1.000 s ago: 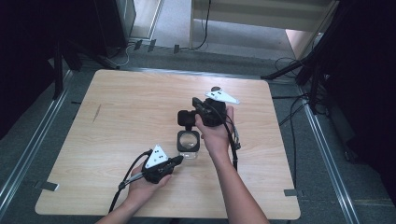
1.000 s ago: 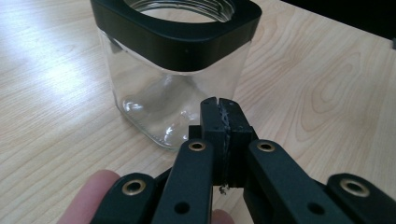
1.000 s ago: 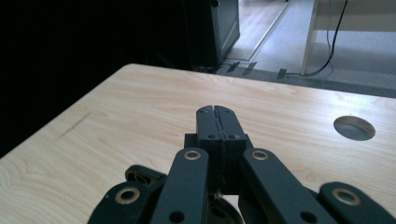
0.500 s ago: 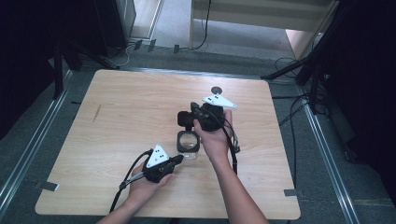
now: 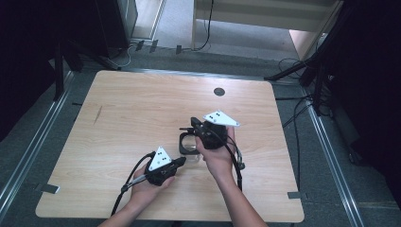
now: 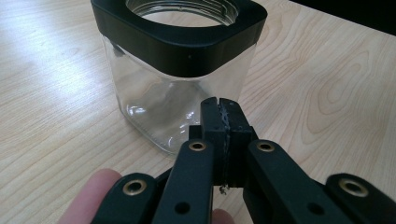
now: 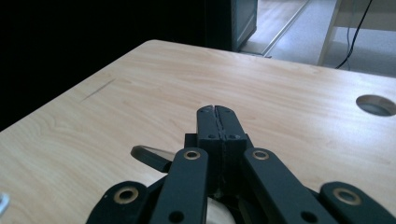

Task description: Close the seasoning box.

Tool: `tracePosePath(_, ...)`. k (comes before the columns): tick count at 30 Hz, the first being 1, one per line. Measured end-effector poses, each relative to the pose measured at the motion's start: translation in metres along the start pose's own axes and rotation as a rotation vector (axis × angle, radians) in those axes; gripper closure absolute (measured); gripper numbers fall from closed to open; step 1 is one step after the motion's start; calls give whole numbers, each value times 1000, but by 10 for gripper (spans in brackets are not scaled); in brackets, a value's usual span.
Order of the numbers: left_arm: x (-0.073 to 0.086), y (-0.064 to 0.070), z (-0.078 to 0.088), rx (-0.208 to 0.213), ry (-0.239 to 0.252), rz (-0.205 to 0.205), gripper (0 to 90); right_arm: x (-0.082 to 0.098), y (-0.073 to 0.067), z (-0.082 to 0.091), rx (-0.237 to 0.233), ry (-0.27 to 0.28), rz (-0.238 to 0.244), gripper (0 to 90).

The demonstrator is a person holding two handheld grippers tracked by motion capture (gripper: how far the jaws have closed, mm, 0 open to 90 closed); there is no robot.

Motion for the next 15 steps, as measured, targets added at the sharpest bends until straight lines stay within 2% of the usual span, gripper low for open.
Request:
tracePosePath(4, 0, 0, 0, 1, 2, 2, 900, 13, -3, 6, -3, -5, 11, 900)
tracePosePath(8, 0, 0, 0, 0, 0, 2, 900, 34, -5, 10, -13, -19, 12, 900)
tracePosePath(10, 0, 0, 0, 0, 0, 0, 900, 47, -5, 10, -13, -43, 14, 900)
tracePosePath(15, 0, 0, 0, -1, 0, 0, 900, 55, -3, 9, -9, -55, 4, 900)
Point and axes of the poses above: each handheld gripper's, and its own axes: z roughly backward along the jaws, x roughly out of its underside, y roughly to its right, the point moved 2 cm from there along -z, roughly forward along the jaws, and after that the axes turned 3 degrees about x, right-handed, at the moved point
